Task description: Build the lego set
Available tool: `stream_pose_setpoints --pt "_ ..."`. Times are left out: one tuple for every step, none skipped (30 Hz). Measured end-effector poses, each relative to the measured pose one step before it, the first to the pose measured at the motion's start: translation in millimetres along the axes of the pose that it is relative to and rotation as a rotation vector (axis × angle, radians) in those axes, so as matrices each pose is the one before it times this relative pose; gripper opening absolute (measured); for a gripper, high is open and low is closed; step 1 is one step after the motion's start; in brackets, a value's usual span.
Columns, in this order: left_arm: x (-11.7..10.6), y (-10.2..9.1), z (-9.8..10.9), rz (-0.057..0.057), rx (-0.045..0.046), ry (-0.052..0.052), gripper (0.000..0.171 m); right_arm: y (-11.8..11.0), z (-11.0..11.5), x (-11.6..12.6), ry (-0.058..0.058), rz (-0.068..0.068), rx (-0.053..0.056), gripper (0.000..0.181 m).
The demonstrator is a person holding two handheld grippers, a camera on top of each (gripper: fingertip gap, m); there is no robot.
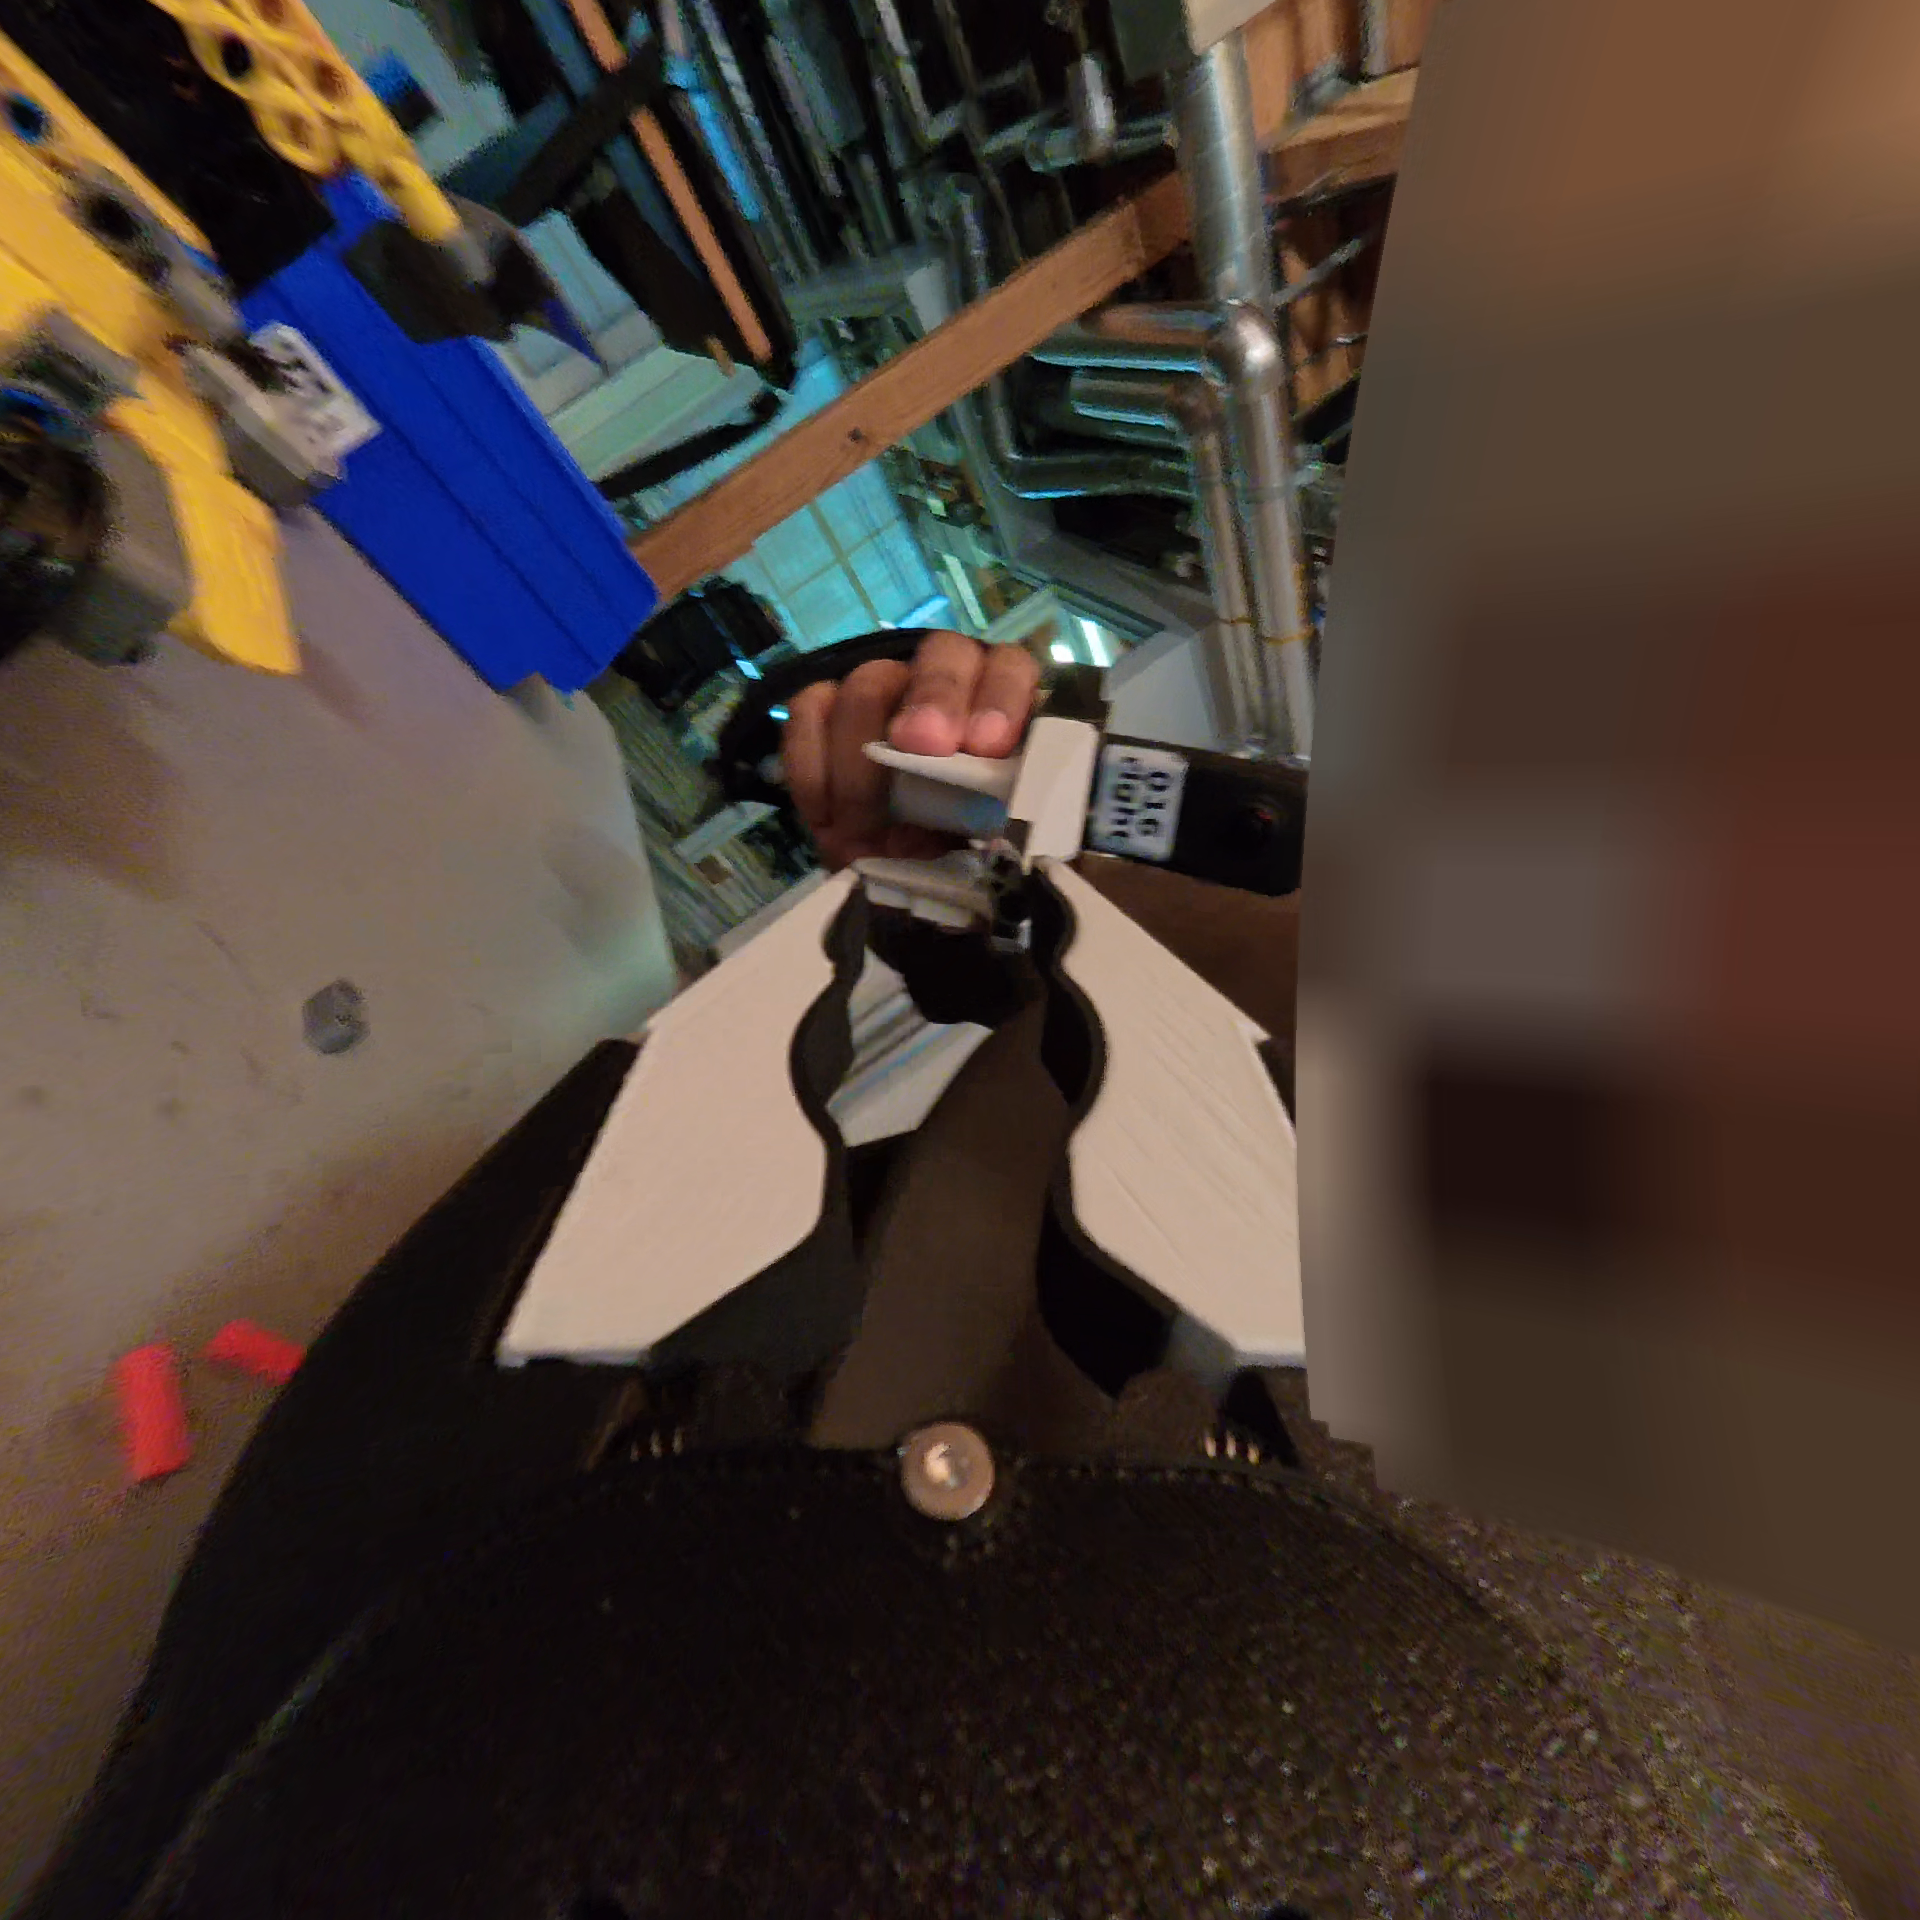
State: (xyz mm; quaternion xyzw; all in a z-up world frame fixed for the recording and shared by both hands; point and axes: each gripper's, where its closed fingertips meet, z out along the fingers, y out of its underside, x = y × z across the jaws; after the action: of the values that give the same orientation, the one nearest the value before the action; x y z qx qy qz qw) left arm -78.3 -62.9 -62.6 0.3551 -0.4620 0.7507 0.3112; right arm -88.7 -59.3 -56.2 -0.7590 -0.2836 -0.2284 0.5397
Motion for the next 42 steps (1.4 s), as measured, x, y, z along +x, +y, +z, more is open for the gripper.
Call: stream_pose_setpoints --pt "-5.69 -1.79 -1.45 0.0189 0.00802 -0.0469 0.032 3.06 -0.31 0.66 -0.0182 0.0264 -0.0224 0.004" --pt "-4.69 -1.80 -1.57 0.0244 0.00785 -0.0436 0.031 6.27 0.61 0.21 -0.0247 0.0349 -0.0405 0.004" --pt "-4.34 -2.11 -1.59 0.0278 0.00826 -0.0430 0.032 10.05 1.62 -0.50 -0.0336 0.0425 -0.0635 0.004" --pt "-3.65 -1.96 -1.51 0.0289 0.00771 -0.0397 0.032 12.82 2.22 -2.20 -0.0438 0.0453 -0.0781 0.004" --pt "-3.43 -1.65 -1.25 0.0266 0.00635 -0.0361 0.033 14.97 2.93 -2.47 -0.0449 0.0464 -0.0897 0.004" --pt "-2.86 -1.08 -0.94 0.0226 0.00412 -0.0308 0.033 16.02 3.66 -1.83 -0.0385 0.0457 -0.0964 0.004" --pt "-2.35 -0.61 -0.48 0.0178 0.00128 -0.0245 0.033 16.81 4.64 -2.22 -0.0384 0.0481 -0.0990 0.004" --pt "-1.71 0.02 -0.22 0.0121 -0.00073 -0.0169 0.033 16.64 5.69 -2.99 -0.0430 0.0462 -0.0999 0.004" --pt "-0.60 0.00 0.12 0.0044 -0.00020 -0.0054 0.033 14.16 6.01 -2.68 -0.0375 0.0425 -0.0840 0.004" --pt "1.58 -0.25 0.08 -0.0110 0.00354 0.0160 0.033 10.75 5.98 -3.47 -0.0375 0.0381 -0.0609 0.004" --pt "2.64 -0.99 -0.23 -0.0294 0.00826 0.0319 0.035 7.19 5.43 -4.38 -0.0409 0.0302 -0.0404 0.004" --pt "1.99 -1.50 -0.61 -0.0337 0.01360 0.0303 0.035 5.10 4.52 -3.50 -0.0337 0.0266 -0.0310 0.004" --pt "1.77 -2.07 -0.95 -0.0269 0.01566 0.0250 0.036 3.61 3.33 -2.56 -0.0259 0.0158 -0.0269 0.004" --pt "1.65 -2.27 -1.27 -0.0155 0.01415 0.0185 0.035 1.86 2.19 -1.71 -0.0169 0.0034 -0.0190 0.004" --pt "0.55 -1.92 -1.18 -0.0035 0.01097 0.0051 0.035 0.86 1.70 -0.72 -0.0088 0.0015 -0.0158 0.004" --pt "-0.86 -1.48 -1.10 0.0055 0.00681 -0.0088 0.035 -0.04 1.31 -0.32 -0.0048 0.0003 -0.0121 0.004" --pt "-1.58 -0.57 -0.70 0.0096 0.00254 -0.0152 0.035 -1.33 0.85 -0.38 -0.0031 -0.0026 -0.0042 0.004" --pt "-1.42 -0.03 -0.20 0.0097 -0.00122 -0.0141 0.035 -1.79 0.53 -0.06 -0.0017 -0.0025 -0.0018 0.004" --pt "-0.85 0.42 0.16 0.0072 -0.00351 -0.0092 0.035 -1.96 0.32 0.33 0.0000 -0.0051 0.0002 0.004" --pt "-0.18 0.69 0.40 0.0030 -0.00355 -0.0030 0.035 -1.78 0.60 0.04 -0.0006 -0.0072 0.0011 0.004" --pt "0.38 0.44 0.47 -0.0010 -0.00205 0.0026 0.035 -1.49 0.53 0.12 0.0006 -0.0067 0.0010 0.004" --pt "0.54 0.08 0.21 -0.0030 0.00022 0.0048 0.035 -1.38 0.41 0.26 0.0014 -0.0061 0.0016 0.004" --pt "0.37 -0.28 -0.17 -0.0030 0.00248 0.0037 0.035 -1.32 0.43 0.03 0.0013 -0.0067 0.0028 0.005" --pt "0.26 -0.73 -0.42 -0.0016 0.00456 0.0018 0.035 -1.13 0.27 0.18 0.0026 -0.0053 0.0028 0.005" --pt "0.15 -0.95 -0.56 0.0006 0.00567 0.0003 0.035 -0.68 0.23 -0.03 0.0015 -0.0026 0.0020 0.006" --pt "0.02 -0.99 -0.55 0.0021 0.00515 -0.0011 0.035 -0.64 0.05 -0.32 -0.0010 -0.0013 0.0030 0.009" --pt "0.03 -0.97 -0.58 0.0024 0.00509 -0.0018 0.035 -0.66 -0.21 -0.18 -0.0006 -0.0001 0.0043 0.010" --pt "0.17 -0.80 -0.46 0.0029 0.00504 -0.0011 0.034 -0.47 -0.54 -0.16 -0.0008 0.0009 0.0053 0.010" --pt "0.14 -0.73 -0.37 0.0034 0.00402 -0.0013 0.034 -0.88 -0.76 0.09 -0.0002 0.0015 0.0077 0.011" --pt "0.04 -0.83 -0.33 0.0037 0.00428 -0.0025 0.034 -1.03 -1.18 0.80 0.0040 0.0018 0.0100 0.012" --pt "-0.08 -0.78 -0.39 0.0056 0.00450 -0.0037 0.034 -1.26 -1.60 1.02 0.0052 0.0008 0.0117 0.012" --pt "0.11 -1.15 -0.62 0.0090 0.00563 -0.0056 0.033 -1.86 -1.86 0.91 0.0043 0.0007 0.0154 0.012" --pt "0.20 -1.78 -1.00 0.0147 0.00860 -0.0076 0.033 -2.60 -2.34 1.30 0.0059 0.0020 0.0216 0.012" --pt "0.61 -2.57 -1.52 0.0211 0.01218 -0.0098 0.032 -3.89 -2.75 0.86 0.0032 0.0017 0.0297 0.012" --pt "1.00 -3.57 -2.29 0.0271 0.01548 -0.0108 0.031 -5.21 -3.17 0.33 0.0001 0.0020 0.0394 0.011" --pt "2.18 -4.51 -3.29 0.0307 0.01524 -0.0060 0.030 -5.92 -3.17 0.26 -0.0010 0.0053 0.0459 0.011" --pt "4.75 -5.73 -4.43 0.0340 0.01144 0.0075 0.030 -6.06 -3.07 0.13 -0.0017 0.0078 0.0502 0.011" --pt "6.61 -6.42 -5.73 0.0396 0.00591 0.0140 0.029 -6.48 -2.98 0.44 0.0018 0.0060 0.0573 0.012" --pt "5.30 -5.57 -7.30 0.0512 -0.00971 0.0014 0.028 -5.78 -2.65 0.99 0.0072 0.0046 0.0591 0.012" --pt "-0.50 -4.88 -9.57 0.0590 -0.01861 -0.0448 0.027 -4.26 -2.19 1.82 0.0125 0.0057 0.0528 0.013" --pt "-4.42 -6.47 -11.62 0.0666 -0.01352 -0.0803 0.025 -2.47 -1.75 1.98 0.0146 0.0057 0.0457 0.013" --pt "-5.24 -7.61 -13.46 0.0778 -0.01097 -0.0906 0.024 -1.26 -1.39 1.66 0.0128 0.0075 0.0403 0.014"
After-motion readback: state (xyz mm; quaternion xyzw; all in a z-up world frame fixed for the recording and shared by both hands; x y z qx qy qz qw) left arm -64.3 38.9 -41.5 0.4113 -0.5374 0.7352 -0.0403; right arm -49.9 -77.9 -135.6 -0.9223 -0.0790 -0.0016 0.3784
